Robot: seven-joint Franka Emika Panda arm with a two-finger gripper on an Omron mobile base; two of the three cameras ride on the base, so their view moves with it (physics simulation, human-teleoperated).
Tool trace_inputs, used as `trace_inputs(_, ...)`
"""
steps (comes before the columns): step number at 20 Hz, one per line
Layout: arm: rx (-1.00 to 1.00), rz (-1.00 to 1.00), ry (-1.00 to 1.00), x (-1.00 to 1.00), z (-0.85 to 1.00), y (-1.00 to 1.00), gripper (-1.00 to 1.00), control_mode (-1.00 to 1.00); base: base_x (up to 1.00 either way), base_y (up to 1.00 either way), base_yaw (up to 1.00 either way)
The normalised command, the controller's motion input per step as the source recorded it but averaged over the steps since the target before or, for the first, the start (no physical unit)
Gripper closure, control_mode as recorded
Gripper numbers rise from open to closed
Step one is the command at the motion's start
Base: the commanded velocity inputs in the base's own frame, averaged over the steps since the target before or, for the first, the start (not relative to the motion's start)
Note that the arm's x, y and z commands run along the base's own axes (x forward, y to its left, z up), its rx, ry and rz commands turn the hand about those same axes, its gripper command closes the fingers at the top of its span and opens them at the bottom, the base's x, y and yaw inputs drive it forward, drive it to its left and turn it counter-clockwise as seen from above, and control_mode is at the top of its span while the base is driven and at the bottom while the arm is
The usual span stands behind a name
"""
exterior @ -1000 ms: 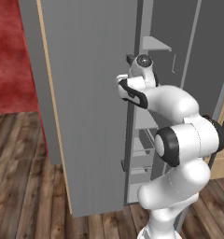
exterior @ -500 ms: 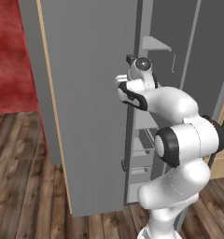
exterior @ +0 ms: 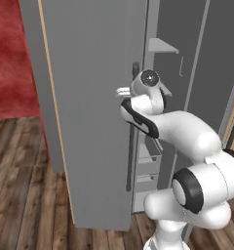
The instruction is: Move the hot dog bun to the plate on the dining table and place the condiment next to that plate. Then navigate to the fridge and take the sausage and place it on the plate as well.
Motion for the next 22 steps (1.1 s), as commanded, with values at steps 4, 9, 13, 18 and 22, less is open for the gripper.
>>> trace_inputs(4,0.05,0.02,0.00,-1.00,0.00,0.63,1.00,-1.00,0.00,0.00,0.00)
trace_inputs(9,0.03,0.00,0.01,-0.97,0.00,0.76,-1.00,-1.00,0.00,0.00,0.00)
trace_inputs(13,0.02,0.00,0.05,-0.61,0.00,0.53,-1.00,-1.00,0.00,0.00,0.00)
trace_inputs(18,0.20,-0.01,0.09,-0.49,0.02,-0.53,-1.00,-1.00,0.00,0.00,0.00)
trace_inputs(22,0.30,0.00,0.12,-0.49,0.01,-0.98,-1.00,-1.00,0.00,0.00,0.00)
